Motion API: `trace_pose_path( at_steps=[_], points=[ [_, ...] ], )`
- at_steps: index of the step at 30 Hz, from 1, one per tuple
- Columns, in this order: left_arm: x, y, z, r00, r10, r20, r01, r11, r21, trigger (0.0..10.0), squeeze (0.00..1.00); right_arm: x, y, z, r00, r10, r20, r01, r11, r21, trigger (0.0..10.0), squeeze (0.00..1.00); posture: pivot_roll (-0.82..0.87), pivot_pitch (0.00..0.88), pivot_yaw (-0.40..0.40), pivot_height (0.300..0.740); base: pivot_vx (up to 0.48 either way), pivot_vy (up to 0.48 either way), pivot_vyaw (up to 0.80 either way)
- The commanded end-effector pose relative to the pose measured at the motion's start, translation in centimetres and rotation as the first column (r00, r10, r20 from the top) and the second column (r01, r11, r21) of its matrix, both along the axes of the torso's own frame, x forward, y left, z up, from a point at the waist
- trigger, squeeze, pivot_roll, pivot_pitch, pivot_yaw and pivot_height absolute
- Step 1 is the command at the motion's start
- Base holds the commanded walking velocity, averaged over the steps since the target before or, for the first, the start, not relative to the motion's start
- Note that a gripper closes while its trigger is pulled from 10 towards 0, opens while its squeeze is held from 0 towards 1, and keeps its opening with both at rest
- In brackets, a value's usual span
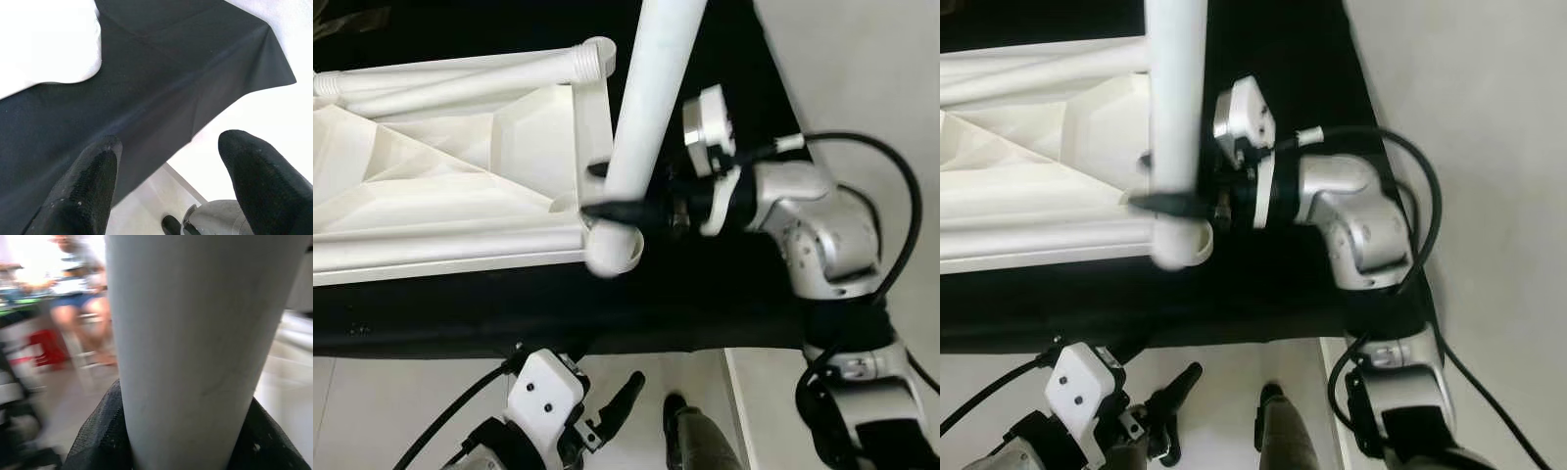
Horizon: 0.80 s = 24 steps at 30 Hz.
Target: Building children table
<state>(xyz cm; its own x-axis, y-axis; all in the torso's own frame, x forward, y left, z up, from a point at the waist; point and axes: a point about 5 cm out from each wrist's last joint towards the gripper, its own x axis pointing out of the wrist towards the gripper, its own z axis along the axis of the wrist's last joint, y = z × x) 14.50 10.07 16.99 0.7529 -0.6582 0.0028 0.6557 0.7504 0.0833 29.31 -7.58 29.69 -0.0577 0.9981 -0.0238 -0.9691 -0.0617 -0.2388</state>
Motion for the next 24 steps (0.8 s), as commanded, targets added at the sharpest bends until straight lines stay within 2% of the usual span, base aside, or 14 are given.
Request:
trace_pose_path(
  at_steps=[1, 4, 6, 8, 10, 13, 17, 19, 24],
  points=[
    [-0.3, 0.0, -0.6, 0.999, 0.004, -0.033, -0.004, 1.000, -0.007, 10.0, 0.00, -0.6, 0.6, -0.6, 0.998, 0.055, -0.013, -0.055, 0.998, -0.010, 10.0, 0.00, 0.06, 0.332, 0.001, 0.740, 0.000, 0.000, 0.00],
    [-0.4, 0.0, -0.6, 0.999, 0.005, -0.033, -0.005, 1.000, -0.007, 10.0, 0.00, -0.5, 0.8, -0.9, 0.999, 0.029, -0.013, -0.029, 1.000, -0.011, 10.0, 0.00, 0.06, 0.332, -0.001, 0.740, 0.000, 0.000, 0.00],
    [-0.4, 0.0, -0.6, 0.999, 0.006, -0.033, -0.006, 1.000, -0.008, 10.0, 0.00, -0.1, 1.2, -1.3, 0.999, -0.047, -0.012, 0.047, 0.999, -0.004, 10.0, 0.00, 0.06, 0.334, -0.002, 0.740, 0.000, 0.000, 0.00],
    [-0.4, 0.0, -0.6, 0.999, 0.006, -0.033, -0.006, 1.000, -0.008, 10.0, 0.00, -0.1, 1.2, -1.3, 0.999, -0.047, -0.012, 0.047, 0.999, -0.004, 10.0, 0.00, 0.06, 0.334, -0.002, 0.740, 0.000, 0.000, 0.00],
    [-0.6, -0.1, -0.5, 0.999, 0.005, -0.035, -0.006, 1.000, -0.012, 10.0, 0.00, 1.1, 1.0, -1.3, 0.982, -0.189, -0.009, 0.189, 0.981, 0.032, 10.0, 0.00, 0.06, 0.338, 0.002, 0.740, 0.000, 0.000, 0.00],
    [-0.7, -0.1, -0.5, 0.999, 0.003, -0.036, -0.004, 1.000, -0.013, 10.0, 0.00, 1.3, 0.5, -0.7, 0.982, -0.190, -0.016, 0.191, 0.980, 0.057, 10.0, 0.00, 0.06, 0.341, 0.004, 0.740, 0.000, 0.000, 0.00],
    [-1.0, -0.2, -0.4, 0.999, -0.008, -0.043, 0.008, 1.000, -0.020, 10.0, 0.00, 2.3, -1.9, 3.8, 0.994, -0.089, 0.065, 0.078, 0.984, 0.157, 10.0, 0.00, 0.06, 0.359, 0.008, 0.740, 0.000, 0.000, 0.00],
    [-1.2, -0.3, -0.3, 0.999, -0.012, -0.046, 0.011, 1.000, -0.024, 10.0, 0.00, 2.9, -2.4, 5.3, 0.993, -0.078, 0.086, 0.060, 0.980, 0.190, 10.0, 0.00, 0.06, 0.367, 0.006, 0.740, 0.000, 0.000, 0.00],
    [-1.5, -0.4, -0.1, 0.999, -0.014, -0.048, 0.012, 1.000, -0.027, 10.0, 0.00, 3.4, -2.6, 6.3, 0.993, -0.071, 0.097, 0.049, 0.976, 0.214, 10.0, 0.00, 0.07, 0.379, 0.005, 0.740, 0.000, 0.000, 0.00]
  ],
)
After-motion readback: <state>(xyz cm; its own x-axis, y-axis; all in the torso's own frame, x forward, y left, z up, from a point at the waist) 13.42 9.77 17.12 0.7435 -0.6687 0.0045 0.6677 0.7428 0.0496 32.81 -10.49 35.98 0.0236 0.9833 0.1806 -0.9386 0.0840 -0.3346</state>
